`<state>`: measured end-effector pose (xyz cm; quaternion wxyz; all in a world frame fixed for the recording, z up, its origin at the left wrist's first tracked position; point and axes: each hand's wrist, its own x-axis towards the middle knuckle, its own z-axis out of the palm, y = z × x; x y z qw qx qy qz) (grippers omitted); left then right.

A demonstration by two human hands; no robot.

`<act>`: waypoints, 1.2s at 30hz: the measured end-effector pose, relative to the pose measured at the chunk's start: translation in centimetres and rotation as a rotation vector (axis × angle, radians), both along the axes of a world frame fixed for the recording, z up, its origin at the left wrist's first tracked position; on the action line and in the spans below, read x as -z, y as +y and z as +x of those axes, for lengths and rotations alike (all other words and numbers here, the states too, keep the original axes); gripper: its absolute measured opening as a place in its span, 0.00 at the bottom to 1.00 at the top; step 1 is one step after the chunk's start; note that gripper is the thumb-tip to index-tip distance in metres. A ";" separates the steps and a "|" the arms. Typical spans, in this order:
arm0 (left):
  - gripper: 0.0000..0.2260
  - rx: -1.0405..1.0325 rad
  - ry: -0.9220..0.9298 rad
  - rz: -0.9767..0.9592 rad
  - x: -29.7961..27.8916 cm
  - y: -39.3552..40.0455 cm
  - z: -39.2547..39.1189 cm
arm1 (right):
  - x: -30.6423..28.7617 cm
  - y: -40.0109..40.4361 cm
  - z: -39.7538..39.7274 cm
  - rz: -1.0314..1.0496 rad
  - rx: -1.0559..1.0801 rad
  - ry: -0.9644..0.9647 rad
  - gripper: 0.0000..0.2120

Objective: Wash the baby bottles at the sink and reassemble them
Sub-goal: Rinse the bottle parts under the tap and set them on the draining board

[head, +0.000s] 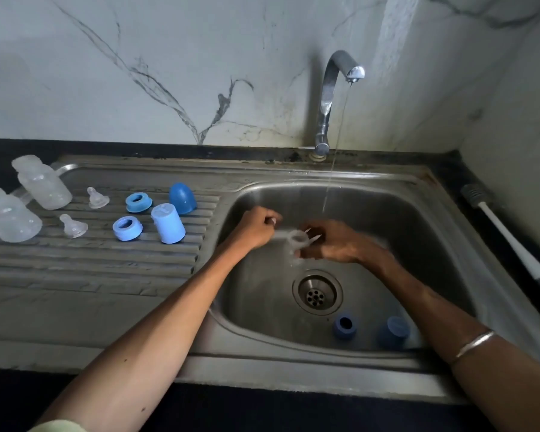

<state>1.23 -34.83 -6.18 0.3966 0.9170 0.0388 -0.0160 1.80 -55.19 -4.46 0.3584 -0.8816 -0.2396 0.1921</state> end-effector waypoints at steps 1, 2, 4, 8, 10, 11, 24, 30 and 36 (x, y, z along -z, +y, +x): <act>0.14 -0.016 0.010 -0.063 0.0 -0.2 0.0 | -0.3 -0.7 0.7 0.001 0.047 -0.019 0.22; 0.14 -0.030 0.017 -0.140 -0.4 -0.7 0.0 | -0.8 -1.4 1.4 0.020 0.092 -0.025 0.23; 0.14 -0.070 0.014 -0.285 -0.9 -2.0 0.3 | -1.1 -2.2 2.7 0.135 0.169 0.019 0.21; 0.11 -0.093 -0.063 -0.384 -1.5 -5.1 1.6 | -1.2 -3.1 4.5 0.229 0.309 -0.066 0.24; 0.10 -0.091 -0.078 -0.385 -1.3 -5.7 2.1 | -0.8 -3.7 5.5 0.318 0.341 -0.004 0.21; 0.11 -0.086 -0.079 -0.376 -1.1 -5.7 2.3 | -0.5 -4.0 6.0 0.405 0.352 0.056 0.20; 0.27 -0.071 -0.021 -0.951 -0.7 -5.5 2.9 | 0.1 -4.2 7.3 0.813 0.469 0.219 0.18; 0.18 -0.108 0.021 -1.104 -0.1 -5.5 2.9 | 0.1 -2.9 6.4 0.779 0.509 0.229 0.20; 0.10 -0.158 0.149 -1.384 -0.5 -5.1 2.9 | -0.2 -2.4 6.3 0.872 0.471 0.292 0.19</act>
